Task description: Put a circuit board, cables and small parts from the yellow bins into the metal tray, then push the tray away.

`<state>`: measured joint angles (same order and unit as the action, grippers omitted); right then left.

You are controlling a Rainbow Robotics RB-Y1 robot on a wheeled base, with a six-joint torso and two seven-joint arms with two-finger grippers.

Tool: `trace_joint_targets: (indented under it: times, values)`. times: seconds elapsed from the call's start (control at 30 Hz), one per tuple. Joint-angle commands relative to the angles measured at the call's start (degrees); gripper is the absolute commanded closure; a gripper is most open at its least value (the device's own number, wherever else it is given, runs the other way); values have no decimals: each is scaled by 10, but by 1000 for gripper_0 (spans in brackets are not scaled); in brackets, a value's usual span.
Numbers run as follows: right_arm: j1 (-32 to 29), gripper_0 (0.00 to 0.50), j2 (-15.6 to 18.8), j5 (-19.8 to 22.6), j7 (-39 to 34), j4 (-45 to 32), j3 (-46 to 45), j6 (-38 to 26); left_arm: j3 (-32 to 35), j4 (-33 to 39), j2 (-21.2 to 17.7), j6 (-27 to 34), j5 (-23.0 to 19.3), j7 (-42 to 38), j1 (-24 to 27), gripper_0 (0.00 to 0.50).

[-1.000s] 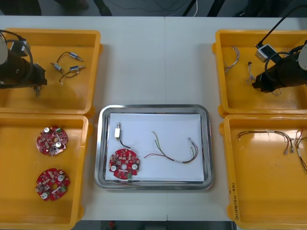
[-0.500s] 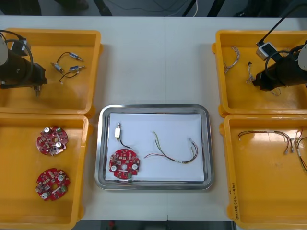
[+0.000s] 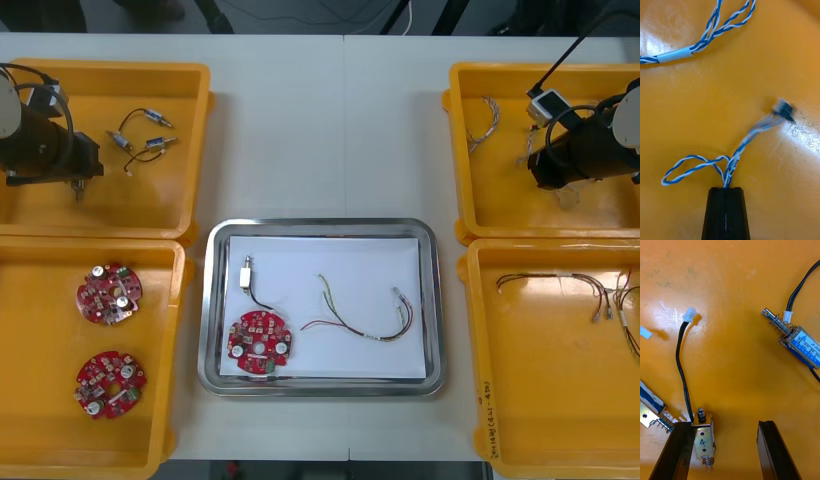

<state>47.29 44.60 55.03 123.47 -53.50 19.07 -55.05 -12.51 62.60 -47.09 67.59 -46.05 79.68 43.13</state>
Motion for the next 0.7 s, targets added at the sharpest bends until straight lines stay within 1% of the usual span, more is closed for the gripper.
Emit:
trace_joint_targets:
  times: [0.03, 0.1, 0.2, 0.27, 0.3, 0.43, 0.6, 0.7]
  values:
    - [-8, 500, -19, 1, 18, 16, 22, 1, -3, 3, 5, -11, -4, 51, 1, 0]
    - [0, 500, -17, 0, 20, 16, 20, 0, -3, 3, 6, -12, -4, 53, -1, 0]
    - [18, 500, -14, -2, 21, 16, 11, -23, -3, 3, 6, -18, -4, 56, -4, 0]
    - [36, 500, -12, -4, 21, 16, -13, -64, -2, 3, 5, -22, -4, 57, -6, 0]
    - [39, 500, -12, -5, 21, 16, -18, -72, -2, 3, 6, -23, -4, 58, -7, 0]
    - [62, 500, -7, -16, 26, 16, -66, -136, -3, 3, 5, -25, -4, 61, -9, 0]
    - [83, 500, 0, -26, 23, 16, -86, -182, -2, 3, 5, -29, -2, 65, -13, 0]
    - [98, 500, 7, -33, 20, 16, -100, -219, -3, 3, 5, -29, -2, 65, -14, 0]
